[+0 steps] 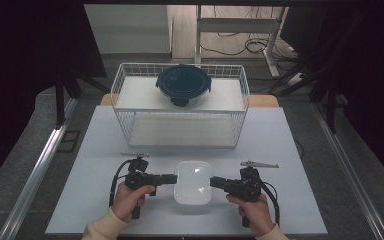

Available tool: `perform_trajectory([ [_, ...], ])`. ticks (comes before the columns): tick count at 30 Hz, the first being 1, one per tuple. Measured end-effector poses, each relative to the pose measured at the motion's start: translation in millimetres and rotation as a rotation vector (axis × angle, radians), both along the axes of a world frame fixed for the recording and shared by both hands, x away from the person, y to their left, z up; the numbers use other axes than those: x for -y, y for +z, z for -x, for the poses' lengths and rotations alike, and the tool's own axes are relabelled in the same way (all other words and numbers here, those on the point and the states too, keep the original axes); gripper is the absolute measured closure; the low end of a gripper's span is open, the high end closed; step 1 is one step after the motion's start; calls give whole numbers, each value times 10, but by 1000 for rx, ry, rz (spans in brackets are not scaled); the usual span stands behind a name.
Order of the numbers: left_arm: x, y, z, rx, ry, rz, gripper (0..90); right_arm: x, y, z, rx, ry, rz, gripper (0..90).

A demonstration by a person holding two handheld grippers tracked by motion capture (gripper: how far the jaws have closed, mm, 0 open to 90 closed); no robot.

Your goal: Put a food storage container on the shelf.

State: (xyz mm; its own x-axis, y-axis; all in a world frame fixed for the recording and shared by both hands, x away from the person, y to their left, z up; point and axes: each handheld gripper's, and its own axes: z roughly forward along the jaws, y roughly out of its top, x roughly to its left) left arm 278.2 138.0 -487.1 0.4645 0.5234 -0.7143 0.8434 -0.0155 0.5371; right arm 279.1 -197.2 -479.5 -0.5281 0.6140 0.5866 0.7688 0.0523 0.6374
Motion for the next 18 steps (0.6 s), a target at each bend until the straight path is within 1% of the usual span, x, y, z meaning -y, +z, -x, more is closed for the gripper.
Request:
perform_trajectory([
  [3,-4,30,18,6,0,6,781,3,22,12,18,-4,-2,786],
  [4,-7,56,31,18,0,5,780,1,33,17,24,-3,-2,786],
  [7,-17,125,57,41,-2,8,778,-8,102,42,64,12,1,786],
  [9,-17,167,75,56,-2,1,779,-7,138,55,83,16,0,787],
  [12,-12,214,103,80,-2,-15,780,-9,159,69,92,21,1,786],
  [14,-12,236,118,91,-1,-17,781,-14,180,78,105,22,1,786],
  [15,-14,250,124,95,-4,-15,781,-15,192,84,107,23,2,786],
  [18,-12,307,145,115,-3,-5,779,-12,257,102,144,33,13,786],
])
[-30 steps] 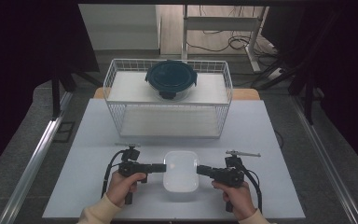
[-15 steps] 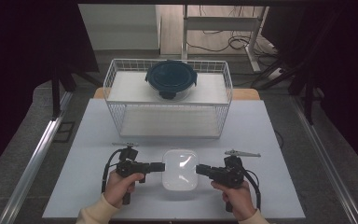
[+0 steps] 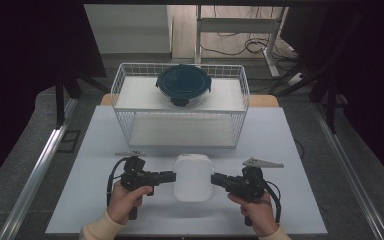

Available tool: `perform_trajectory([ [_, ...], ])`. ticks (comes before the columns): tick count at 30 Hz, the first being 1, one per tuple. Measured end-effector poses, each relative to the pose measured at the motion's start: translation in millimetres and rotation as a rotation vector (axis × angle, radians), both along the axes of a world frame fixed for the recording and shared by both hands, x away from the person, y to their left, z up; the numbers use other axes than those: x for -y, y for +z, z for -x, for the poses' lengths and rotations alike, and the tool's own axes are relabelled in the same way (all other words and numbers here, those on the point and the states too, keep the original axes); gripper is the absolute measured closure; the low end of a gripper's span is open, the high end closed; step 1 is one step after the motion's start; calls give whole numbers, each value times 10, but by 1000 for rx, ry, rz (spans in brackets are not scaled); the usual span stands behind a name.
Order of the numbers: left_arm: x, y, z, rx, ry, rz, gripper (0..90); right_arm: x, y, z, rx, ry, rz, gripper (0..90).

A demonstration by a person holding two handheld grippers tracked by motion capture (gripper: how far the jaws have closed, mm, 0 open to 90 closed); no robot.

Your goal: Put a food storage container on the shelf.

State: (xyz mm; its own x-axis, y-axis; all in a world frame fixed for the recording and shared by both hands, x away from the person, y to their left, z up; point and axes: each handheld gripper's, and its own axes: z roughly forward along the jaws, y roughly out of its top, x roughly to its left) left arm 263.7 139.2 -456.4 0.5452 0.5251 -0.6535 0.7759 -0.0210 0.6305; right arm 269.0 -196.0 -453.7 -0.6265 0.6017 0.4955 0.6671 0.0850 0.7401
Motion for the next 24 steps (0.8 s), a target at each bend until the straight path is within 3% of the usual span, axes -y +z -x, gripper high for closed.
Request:
perform_trajectory([
  [6,3,103,45,42,3,-8,780,4,104,31,38,5,0,786],
  [15,-23,201,59,68,-2,6,780,-7,226,40,76,18,2,786],
  [24,-42,458,-34,123,-10,19,779,-14,479,-3,132,14,1,786],
])
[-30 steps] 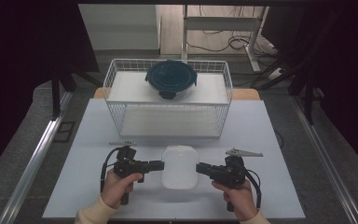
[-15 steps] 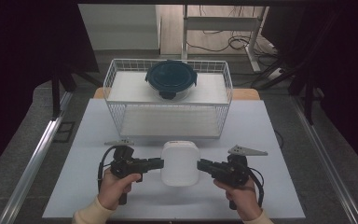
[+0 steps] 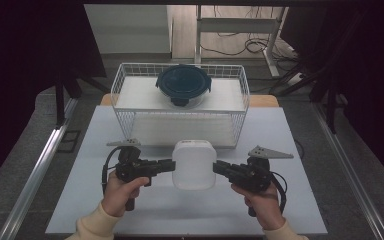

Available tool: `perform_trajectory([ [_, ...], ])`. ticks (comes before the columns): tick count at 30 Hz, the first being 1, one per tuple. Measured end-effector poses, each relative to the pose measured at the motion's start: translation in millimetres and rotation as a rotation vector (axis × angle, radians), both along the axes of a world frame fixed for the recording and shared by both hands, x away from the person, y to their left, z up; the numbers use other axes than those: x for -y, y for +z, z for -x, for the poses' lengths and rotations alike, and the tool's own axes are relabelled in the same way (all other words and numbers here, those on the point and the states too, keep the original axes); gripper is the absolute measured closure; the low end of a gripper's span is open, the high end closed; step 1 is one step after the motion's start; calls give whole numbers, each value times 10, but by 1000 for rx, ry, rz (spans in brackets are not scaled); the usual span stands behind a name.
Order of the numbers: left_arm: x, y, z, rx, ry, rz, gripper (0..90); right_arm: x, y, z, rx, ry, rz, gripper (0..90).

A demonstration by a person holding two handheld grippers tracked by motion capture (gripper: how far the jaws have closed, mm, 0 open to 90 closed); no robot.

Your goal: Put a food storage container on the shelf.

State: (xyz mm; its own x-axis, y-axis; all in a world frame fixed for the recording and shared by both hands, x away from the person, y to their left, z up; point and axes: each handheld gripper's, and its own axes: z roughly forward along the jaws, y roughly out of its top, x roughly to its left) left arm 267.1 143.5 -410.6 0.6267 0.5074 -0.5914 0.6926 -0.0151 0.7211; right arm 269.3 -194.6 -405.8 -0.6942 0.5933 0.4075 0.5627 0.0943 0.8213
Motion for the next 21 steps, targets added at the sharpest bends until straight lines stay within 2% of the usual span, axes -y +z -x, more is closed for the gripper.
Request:
perform_trajectory([
  [9,-56,295,-92,46,13,-3,779,-51,282,-129,40,6,-8,786],
  [14,-92,459,-152,63,12,12,778,-79,452,-194,66,10,-10,786],
  [21,-156,799,-282,100,24,10,779,-139,748,-331,97,13,-23,786],
])
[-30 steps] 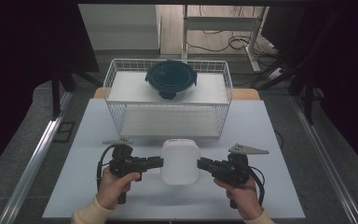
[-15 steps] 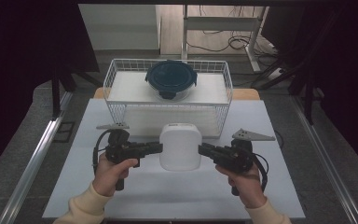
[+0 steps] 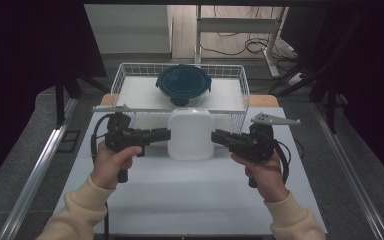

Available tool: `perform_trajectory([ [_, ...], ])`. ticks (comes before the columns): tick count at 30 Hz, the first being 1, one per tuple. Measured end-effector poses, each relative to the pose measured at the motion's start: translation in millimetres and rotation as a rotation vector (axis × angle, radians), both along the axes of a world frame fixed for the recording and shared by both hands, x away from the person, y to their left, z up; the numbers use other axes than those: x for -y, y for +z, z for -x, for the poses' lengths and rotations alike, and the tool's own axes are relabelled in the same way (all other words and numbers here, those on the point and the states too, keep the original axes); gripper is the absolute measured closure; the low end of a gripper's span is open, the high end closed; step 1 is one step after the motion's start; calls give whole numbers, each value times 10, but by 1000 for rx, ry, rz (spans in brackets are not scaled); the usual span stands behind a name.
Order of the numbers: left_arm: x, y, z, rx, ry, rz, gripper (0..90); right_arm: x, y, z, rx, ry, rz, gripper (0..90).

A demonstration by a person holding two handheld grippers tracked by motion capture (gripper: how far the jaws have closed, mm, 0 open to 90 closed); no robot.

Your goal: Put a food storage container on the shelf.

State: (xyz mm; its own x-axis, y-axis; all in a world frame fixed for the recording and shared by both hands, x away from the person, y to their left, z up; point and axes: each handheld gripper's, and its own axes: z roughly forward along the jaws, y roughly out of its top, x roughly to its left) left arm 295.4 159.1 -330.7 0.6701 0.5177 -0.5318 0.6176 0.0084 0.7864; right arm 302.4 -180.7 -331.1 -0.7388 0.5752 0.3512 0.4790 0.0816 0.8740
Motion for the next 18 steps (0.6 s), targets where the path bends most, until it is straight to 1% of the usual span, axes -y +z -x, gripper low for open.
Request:
perform_trajectory([
  [7,-74,384,-132,42,15,-6,780,-81,356,-162,38,6,-9,786],
  [8,-83,423,-148,48,16,-8,781,-96,421,-190,42,6,-8,785],
  [13,-133,657,-238,76,32,-13,781,-159,638,-286,65,1,-8,785],
  [16,-163,758,-305,77,29,-9,781,-189,781,-372,69,6,-7,786],
  [18,-197,834,-372,69,25,-4,781,-211,863,-441,67,13,-8,786],
])
